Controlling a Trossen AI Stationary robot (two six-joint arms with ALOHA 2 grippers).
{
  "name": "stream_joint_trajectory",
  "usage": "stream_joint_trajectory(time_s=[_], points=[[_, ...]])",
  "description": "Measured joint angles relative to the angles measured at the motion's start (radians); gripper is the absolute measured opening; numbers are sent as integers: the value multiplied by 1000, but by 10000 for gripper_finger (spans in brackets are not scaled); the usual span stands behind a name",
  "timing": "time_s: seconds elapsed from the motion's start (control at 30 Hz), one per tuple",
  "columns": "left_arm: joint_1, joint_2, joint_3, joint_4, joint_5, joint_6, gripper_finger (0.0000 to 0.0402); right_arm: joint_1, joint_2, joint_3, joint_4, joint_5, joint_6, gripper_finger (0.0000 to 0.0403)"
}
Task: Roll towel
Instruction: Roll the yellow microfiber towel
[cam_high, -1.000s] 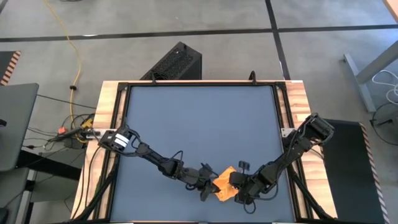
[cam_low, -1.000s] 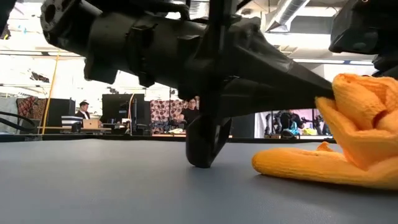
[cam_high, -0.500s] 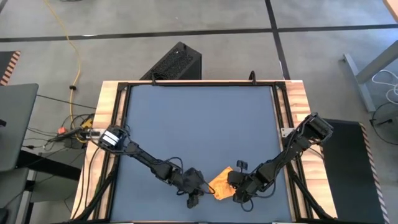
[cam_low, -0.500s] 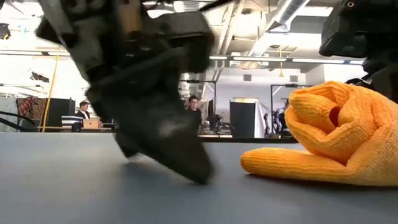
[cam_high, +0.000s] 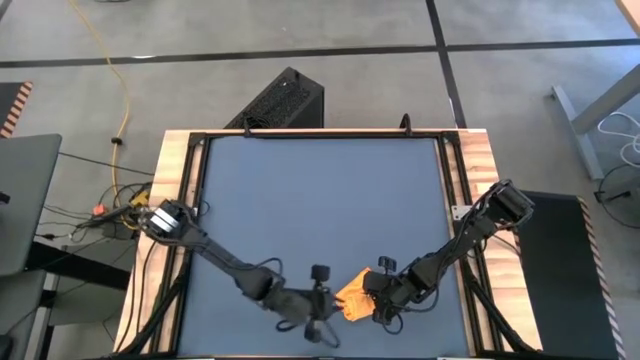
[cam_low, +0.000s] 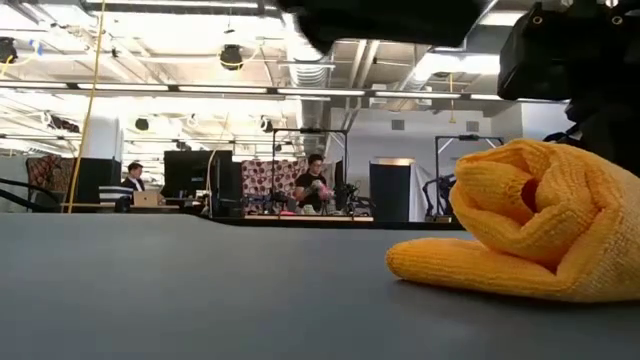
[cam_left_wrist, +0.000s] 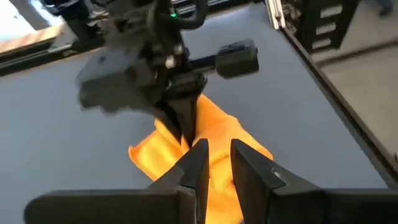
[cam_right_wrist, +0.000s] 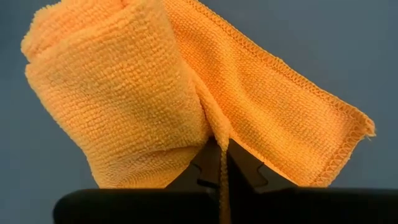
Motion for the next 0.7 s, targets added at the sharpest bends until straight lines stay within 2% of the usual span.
stream_joint_trajectory(time_s=[0.17, 0.27, 0.4, 0.5, 0.7], points=[[64, 76, 191, -297, 127, 61, 89, -4, 0, 0, 1, -6, -1, 35], [87, 104, 276, -401, 218, 126, 119, -4, 1, 0, 0, -7, -1, 35], [101, 127, 305, -420, 230, 222, 158, -6, 1, 0, 1, -10, -1, 35], [114, 135, 308, -415, 233, 231, 178, -7, 1, 0, 4, -11, -1, 35], [136, 182, 307, -408, 264, 205, 184, -7, 2, 0, 5, -13, 1, 36]])
